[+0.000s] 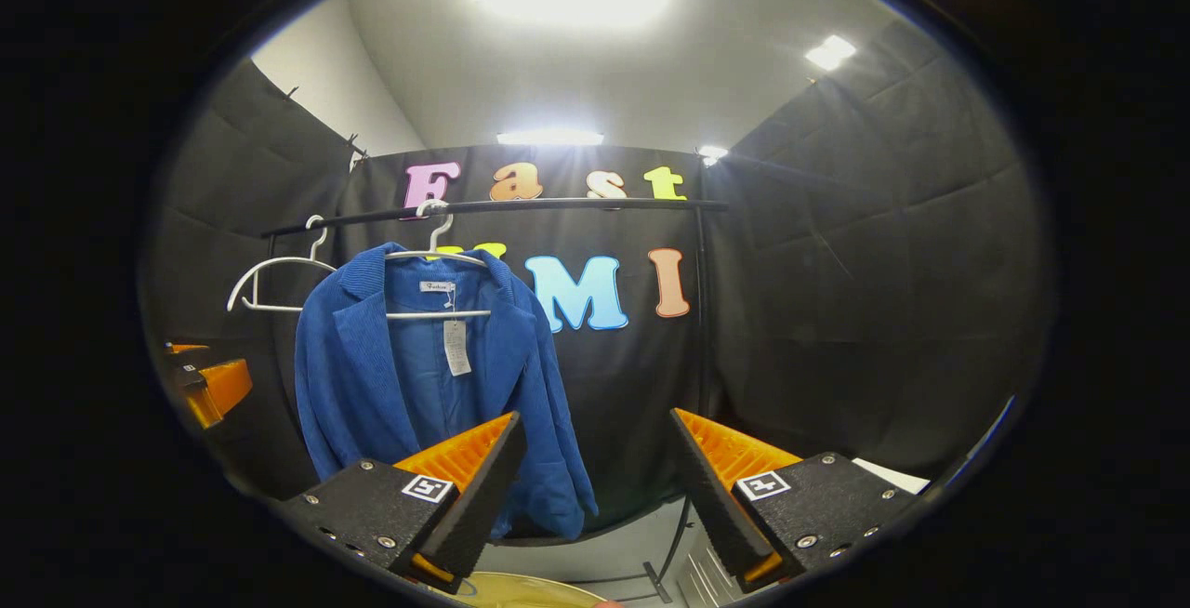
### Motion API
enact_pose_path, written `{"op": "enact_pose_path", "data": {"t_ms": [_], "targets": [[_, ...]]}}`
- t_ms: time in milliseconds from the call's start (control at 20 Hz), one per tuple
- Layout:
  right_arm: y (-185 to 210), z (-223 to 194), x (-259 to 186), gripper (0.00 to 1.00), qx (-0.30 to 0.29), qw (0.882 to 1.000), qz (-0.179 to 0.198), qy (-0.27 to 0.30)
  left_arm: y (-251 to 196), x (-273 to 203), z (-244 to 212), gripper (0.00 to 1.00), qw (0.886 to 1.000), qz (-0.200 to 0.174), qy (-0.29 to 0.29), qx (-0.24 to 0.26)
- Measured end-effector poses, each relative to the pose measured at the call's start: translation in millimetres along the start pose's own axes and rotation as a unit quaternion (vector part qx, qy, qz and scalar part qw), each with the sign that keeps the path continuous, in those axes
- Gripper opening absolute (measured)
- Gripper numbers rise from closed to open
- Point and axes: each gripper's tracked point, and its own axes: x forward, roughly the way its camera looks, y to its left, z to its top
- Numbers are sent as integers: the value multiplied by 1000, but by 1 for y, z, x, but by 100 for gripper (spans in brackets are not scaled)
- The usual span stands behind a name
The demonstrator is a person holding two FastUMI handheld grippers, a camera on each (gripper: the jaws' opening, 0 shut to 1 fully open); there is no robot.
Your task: Grasp the clothes on the hanger with both hands and then place them into the laundry hamper below.
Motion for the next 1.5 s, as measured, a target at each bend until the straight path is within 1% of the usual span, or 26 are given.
{"op": "enact_pose_path", "data": {"t_ms": [50, 150, 250, 500, 550, 600, 650, 700, 800, 850, 1150, 1250, 1450, 1500], "targets": [[0, 0, 0, 94, 0, 1000, 0, 0, -2, 1, -1, 78, 1000, 0, 0, 0], [-2, 1, 0, 95, 2, 1000, 0, 0, -4, 2, -2, 91, 1000, -1, 0, -1], [-2, 1, 0, 95, 4, 1000, 2, -1, -5, 1, -1, 91, 1000, 0, 0, -1], [0, 13, 13, 95, -1, 1000, 18, -9, -7, 0, 17, 78, 1000, -4, -14, 3], [0, 19, 17, 95, -2, 1000, 21, -16, -8, 3, 22, 78, 1000, -2, -20, 7], [-1, 26, 24, 94, -1, 999, 24, -24, -10, 7, 29, 90, 1000, 0, -26, 10], [0, 30, 31, 94, 0, 999, 27, -29, -14, 12, 31, 90, 1000, 1, -28, 12], [3, 33, 39, 94, 4, 999, 34, -30, -20, 18, 34, 78, 1000, -2, -27, 10], [9, 40, 55, 95, 16, 998, 50, -34, -35, 32, 36, 91, 1000, -10, -27, 4], [10, 42, 62, 95, 21, 998, 55, -35, -39, 38, 38, 91, 1000, -9, -28, 3], [25, 63, 116, 94, 32, 994, 93, -53, -61, 76, 47, 78, 1000, 6, -27, -10], [34, 68, 135, 94, 38, 991, 114, -60, -65, 87, 48, 84, 999, 14, -26, -14], [50, 68, 170, 94, 51, 985, 154, -56, -78, 114, 41, 90, 999, 26, -16, -18], [54, 66, 178, 94, 54, 984, 162, -53, -80, 120, 39, 90, 999, 30, -15, -16]]}}
